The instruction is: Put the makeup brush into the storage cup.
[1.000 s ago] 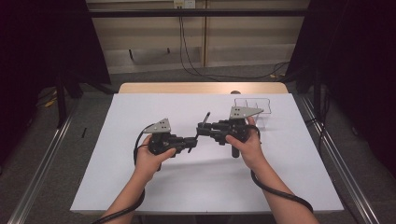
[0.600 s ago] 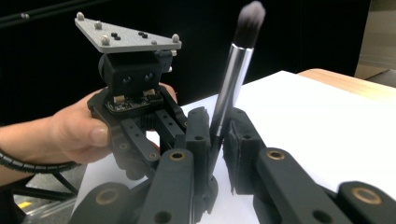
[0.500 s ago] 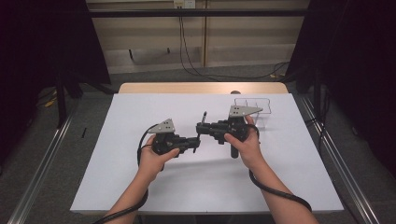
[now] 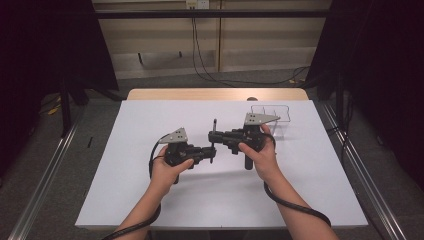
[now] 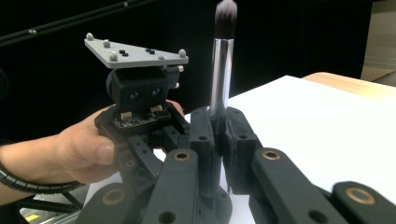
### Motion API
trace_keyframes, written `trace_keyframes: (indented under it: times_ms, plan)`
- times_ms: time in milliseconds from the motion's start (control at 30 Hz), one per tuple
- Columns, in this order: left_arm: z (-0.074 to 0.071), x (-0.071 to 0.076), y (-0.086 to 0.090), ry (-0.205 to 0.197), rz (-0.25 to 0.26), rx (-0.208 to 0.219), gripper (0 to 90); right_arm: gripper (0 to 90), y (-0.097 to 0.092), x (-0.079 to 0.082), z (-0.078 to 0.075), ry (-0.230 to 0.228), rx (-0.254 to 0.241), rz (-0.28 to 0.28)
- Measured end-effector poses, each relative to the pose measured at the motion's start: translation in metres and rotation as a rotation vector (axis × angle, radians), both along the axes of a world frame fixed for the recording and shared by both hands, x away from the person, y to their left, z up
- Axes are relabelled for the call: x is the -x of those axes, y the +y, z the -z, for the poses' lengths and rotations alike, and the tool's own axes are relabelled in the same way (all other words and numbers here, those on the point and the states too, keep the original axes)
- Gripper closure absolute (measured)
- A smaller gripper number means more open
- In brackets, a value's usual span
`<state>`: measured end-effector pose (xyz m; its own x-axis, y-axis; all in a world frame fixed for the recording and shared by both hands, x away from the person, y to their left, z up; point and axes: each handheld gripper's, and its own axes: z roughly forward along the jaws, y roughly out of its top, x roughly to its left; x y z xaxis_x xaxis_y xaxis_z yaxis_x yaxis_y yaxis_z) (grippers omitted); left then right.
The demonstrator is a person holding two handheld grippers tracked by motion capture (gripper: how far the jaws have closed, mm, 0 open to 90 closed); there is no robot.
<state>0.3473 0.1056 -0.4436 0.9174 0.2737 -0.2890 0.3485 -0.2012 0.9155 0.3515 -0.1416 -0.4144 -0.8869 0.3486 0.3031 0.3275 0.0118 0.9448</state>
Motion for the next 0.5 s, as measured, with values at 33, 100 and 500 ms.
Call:
trace_keyframes:
  times_ms: [33, 100, 500]
  plan:
    - [-0.0001, 0.0, -0.0006, -0.001, 0.0, 0.001, 83.2, 84.4, 0.0, -0.0002, -0.0001, 0.0, -0.002, -0.001]
    - [-0.0003, 0.0, -0.002, 0.001, 0.0, 0.003, 83.2, 84.5, 0.0, -0.0003, -0.0004, 0.0, -0.006, -0.002]
    - [0.0007, -0.0006, -0.0033, 0.007, 0.014, 0.025, 77.9, 84.7, -0.0036, 0.0002, -0.0021, -0.011, -0.02, -0.005]
